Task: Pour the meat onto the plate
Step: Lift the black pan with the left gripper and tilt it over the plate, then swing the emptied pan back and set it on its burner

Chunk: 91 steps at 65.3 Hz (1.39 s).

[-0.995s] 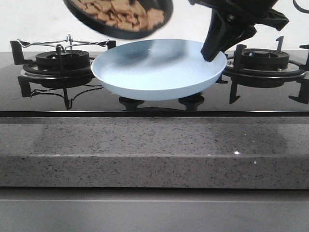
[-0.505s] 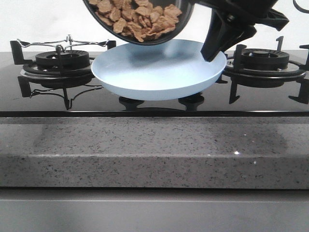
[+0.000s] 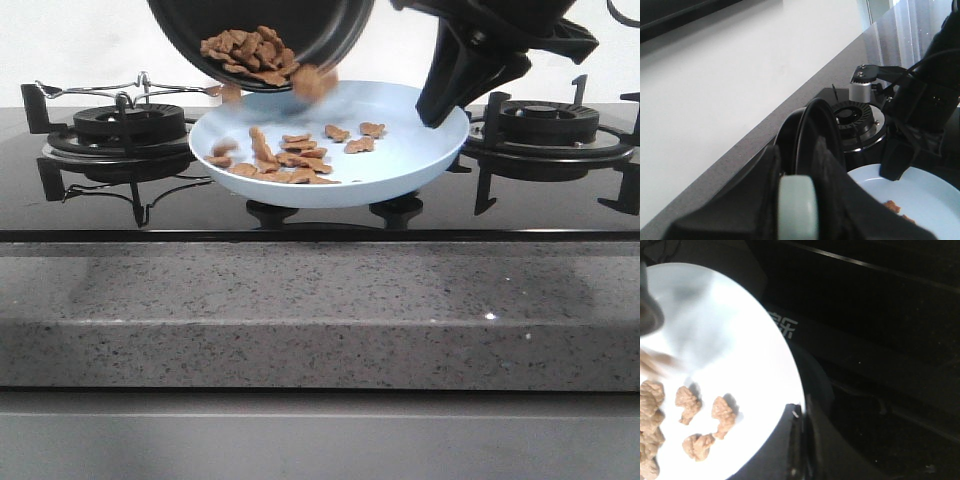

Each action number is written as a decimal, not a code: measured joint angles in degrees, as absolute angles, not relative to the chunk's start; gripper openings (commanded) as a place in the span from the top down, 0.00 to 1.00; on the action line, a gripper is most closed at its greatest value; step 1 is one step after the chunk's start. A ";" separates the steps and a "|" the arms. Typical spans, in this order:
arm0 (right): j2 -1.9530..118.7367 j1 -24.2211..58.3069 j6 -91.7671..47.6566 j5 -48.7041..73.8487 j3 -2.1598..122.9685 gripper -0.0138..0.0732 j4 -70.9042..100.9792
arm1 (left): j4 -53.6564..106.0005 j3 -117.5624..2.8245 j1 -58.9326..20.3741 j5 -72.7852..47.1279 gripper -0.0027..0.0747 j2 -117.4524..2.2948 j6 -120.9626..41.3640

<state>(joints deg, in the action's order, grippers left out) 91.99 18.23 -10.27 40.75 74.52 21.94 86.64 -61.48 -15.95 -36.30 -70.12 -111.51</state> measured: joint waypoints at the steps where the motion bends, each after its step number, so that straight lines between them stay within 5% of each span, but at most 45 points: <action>1: 91.99 18.23 -10.27 40.75 74.52 0.97 21.94 | 86.64 -61.48 -15.95 -36.46 0.99 -70.12 -112.20; 43: 91.99 18.23 -10.27 40.75 74.52 0.97 21.94 | 86.90 -61.48 -15.95 -39.66 0.99 -70.12 -119.61; 71: 91.99 18.23 -10.27 40.75 74.52 0.97 21.94 | 90.05 -61.60 -15.07 -21.76 0.99 -70.12 -98.88; 91: 91.99 18.23 -10.27 40.75 74.52 0.97 21.94 | 83.86 -68.46 -2.29 -34.11 0.99 -77.58 -76.82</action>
